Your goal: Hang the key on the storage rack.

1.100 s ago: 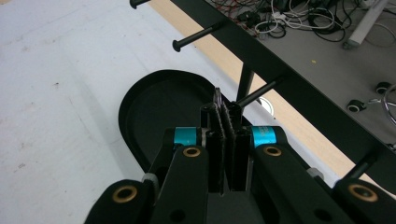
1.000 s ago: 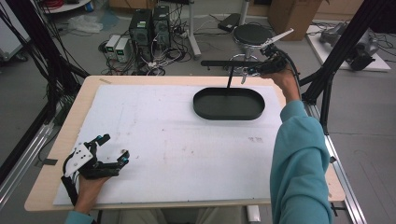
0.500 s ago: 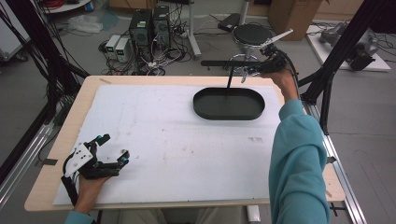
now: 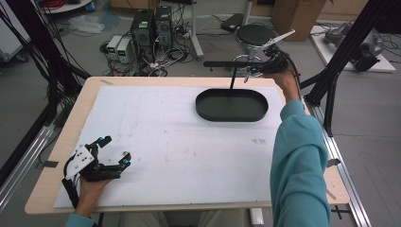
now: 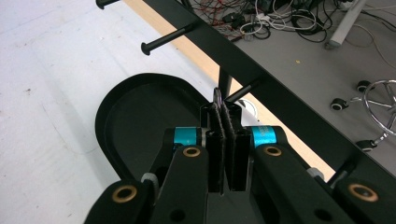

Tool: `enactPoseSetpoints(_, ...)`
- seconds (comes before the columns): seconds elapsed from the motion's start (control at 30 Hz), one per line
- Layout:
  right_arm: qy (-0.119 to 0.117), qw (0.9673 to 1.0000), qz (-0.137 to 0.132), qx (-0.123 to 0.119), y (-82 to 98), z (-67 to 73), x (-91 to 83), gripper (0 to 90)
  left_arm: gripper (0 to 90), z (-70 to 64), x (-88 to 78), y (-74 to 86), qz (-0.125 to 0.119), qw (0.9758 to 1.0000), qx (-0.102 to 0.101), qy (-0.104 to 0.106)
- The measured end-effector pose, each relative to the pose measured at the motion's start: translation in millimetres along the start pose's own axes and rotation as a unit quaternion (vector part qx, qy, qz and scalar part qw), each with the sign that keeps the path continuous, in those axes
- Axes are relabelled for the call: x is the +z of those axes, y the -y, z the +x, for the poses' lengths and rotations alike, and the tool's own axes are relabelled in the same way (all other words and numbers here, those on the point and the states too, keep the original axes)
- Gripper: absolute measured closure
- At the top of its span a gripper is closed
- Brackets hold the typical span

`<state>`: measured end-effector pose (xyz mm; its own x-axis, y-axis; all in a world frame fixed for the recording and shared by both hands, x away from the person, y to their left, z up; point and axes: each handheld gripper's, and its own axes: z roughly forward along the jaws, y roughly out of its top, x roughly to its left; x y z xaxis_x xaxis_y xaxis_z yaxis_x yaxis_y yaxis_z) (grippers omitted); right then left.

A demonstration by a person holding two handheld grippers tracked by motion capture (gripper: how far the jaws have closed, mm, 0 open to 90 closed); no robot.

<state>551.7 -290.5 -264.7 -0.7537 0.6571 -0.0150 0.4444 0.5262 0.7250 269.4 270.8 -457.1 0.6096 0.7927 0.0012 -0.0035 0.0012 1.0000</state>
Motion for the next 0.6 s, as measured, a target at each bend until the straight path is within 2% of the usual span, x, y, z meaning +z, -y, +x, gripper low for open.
enactPoseSetpoints(0.2,0.010,0.9999,-0.002,-0.001,0.9,-2.3,1.2,87.8,1.7,-0.3,0.0,0.0,-0.002,1.0000,0.000,-0.001)
enactPoseSetpoints(0.3,0.014,0.9998,-0.012,0.008,1.4,-2.9,0.8,80.0,1.7,-0.1,-0.1,0.0,-0.001,1.0000,0.001,-0.001)
enactPoseSetpoints(0.37,0.029,0.9994,-0.015,0.009,0.9,-1.7,0.6,68.4,1.8,-0.2,0.0,0.1,-0.002,1.0000,0.001,-0.001)
enactPoseSetpoints(0.4,0.034,0.9992,-0.019,0.013,1.0,-1.8,0.6,66.7,1.8,-0.2,-0.2,0.0,-0.001,1.0000,0.001,-0.001)
enactPoseSetpoints(0.47,0.037,0.9987,-0.027,0.021,1.2,-1.6,-0.3,56.1,1.8,-0.2,-0.4,0.1,-0.001,1.0000,0.001,-0.002)
enactPoseSetpoints(0.57,0.029,0.9981,-0.043,0.034,0.3,1.4,-1.9,38.8,1.8,0.0,-0.3,0.1,-0.001,1.0000,0.000,-0.002)
enactPoseSetpoints(0.6,0.026,0.9978,-0.049,0.035,-0.3,3.5,-3.4,29.6,1.8,0.0,-0.3,0.1,-0.001,1.0000,0.000,-0.002)
